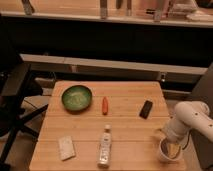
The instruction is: Place the ceramic cup in the ceramic bowl
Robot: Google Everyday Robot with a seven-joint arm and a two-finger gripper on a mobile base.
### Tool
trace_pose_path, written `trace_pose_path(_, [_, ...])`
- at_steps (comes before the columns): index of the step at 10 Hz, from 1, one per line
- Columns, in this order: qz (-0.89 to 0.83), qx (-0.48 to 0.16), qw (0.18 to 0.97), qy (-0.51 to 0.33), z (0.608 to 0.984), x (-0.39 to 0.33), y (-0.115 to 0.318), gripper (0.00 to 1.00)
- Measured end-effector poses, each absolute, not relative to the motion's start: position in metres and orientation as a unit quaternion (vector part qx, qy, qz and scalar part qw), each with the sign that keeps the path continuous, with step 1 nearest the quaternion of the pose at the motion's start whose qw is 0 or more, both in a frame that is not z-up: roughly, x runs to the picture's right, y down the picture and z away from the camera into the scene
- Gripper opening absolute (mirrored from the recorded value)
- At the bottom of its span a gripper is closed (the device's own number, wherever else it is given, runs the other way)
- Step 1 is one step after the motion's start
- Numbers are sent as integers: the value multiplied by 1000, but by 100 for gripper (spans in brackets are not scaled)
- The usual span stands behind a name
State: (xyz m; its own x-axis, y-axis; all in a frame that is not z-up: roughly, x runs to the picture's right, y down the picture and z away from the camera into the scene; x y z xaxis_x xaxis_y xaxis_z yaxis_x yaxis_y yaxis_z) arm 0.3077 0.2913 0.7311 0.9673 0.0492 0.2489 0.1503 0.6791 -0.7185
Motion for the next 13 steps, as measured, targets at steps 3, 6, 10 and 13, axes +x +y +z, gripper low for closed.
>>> trace_pose_path(3, [-30, -400, 907, -124, 731, 307, 291, 80])
trace_pose_path(6, [-32, -401, 907, -124, 732, 307, 291, 80])
trace_pose_path(10, [-34, -402, 907, -123, 732, 308, 290, 80])
trace_pose_path(13, [-36, -403, 906, -123, 732, 308, 290, 80])
